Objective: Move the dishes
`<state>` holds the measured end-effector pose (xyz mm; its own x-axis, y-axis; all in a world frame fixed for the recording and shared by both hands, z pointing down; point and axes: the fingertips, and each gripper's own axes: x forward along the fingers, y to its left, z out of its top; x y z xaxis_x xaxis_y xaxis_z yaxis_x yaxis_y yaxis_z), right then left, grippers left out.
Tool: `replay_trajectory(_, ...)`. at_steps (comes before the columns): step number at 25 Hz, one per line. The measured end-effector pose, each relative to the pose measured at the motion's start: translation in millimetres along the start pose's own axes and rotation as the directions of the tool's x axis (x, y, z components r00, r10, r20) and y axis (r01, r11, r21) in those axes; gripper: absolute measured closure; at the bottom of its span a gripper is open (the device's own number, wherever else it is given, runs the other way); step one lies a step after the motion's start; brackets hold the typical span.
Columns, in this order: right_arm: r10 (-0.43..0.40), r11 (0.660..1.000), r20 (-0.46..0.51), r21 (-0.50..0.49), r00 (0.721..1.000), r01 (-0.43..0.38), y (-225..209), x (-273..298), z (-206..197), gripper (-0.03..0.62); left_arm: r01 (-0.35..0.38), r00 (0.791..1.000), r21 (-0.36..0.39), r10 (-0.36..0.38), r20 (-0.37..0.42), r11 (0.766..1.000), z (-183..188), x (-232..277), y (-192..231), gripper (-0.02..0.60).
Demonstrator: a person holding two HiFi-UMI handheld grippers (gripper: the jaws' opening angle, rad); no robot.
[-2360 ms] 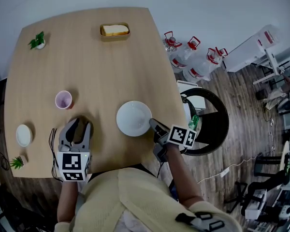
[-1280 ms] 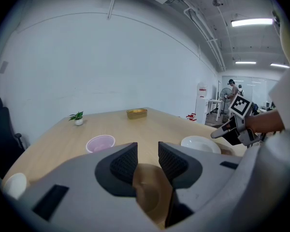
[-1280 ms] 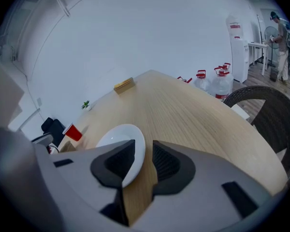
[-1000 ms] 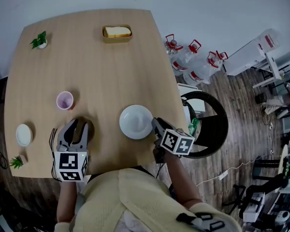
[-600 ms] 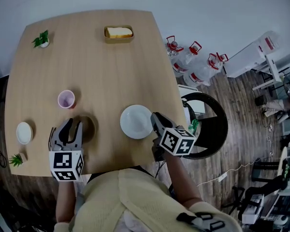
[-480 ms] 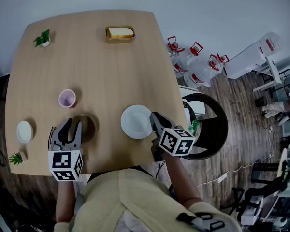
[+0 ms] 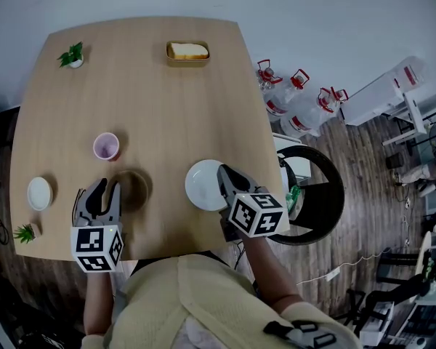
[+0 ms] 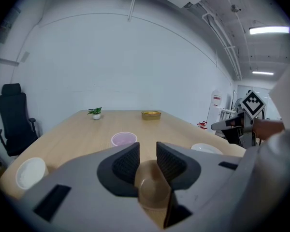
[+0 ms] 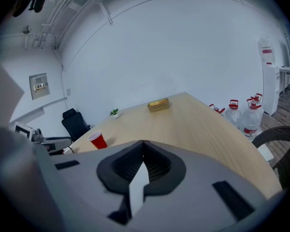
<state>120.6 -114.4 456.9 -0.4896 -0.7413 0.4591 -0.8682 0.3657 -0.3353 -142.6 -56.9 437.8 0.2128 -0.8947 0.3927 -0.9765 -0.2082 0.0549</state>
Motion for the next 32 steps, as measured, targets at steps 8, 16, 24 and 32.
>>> replay_trajectory(8,0.108,0.992,-0.015,-0.068,0.994,-0.108,38.0,9.7,-2.4,0.579,-0.004,1.0,-0.001,0.004,-0.013,1.0,-3.8,-0.1,0.4,0.482)
replay_trajectory(16,0.164,0.979,-0.02,-0.121,0.986,-0.165,55.2,11.5,-0.8,0.58,-0.012,1.0,0.001,0.012,-0.027,1.0,-5.9,1.0,3.0,0.494)
replay_trajectory(24,0.182,0.969,-0.011,-0.17,0.983,-0.181,67.4,11.9,3.8,0.58,-0.016,0.999,-0.002,0.016,-0.031,1.0,-5.3,1.7,5.9,0.494)
replay_trajectory(32,0.192,0.967,-0.019,-0.166,0.981,-0.192,67.5,16.0,3.4,0.58,-0.023,0.999,-0.006,0.022,-0.031,1.0,-2.9,4.1,6.0,0.494)
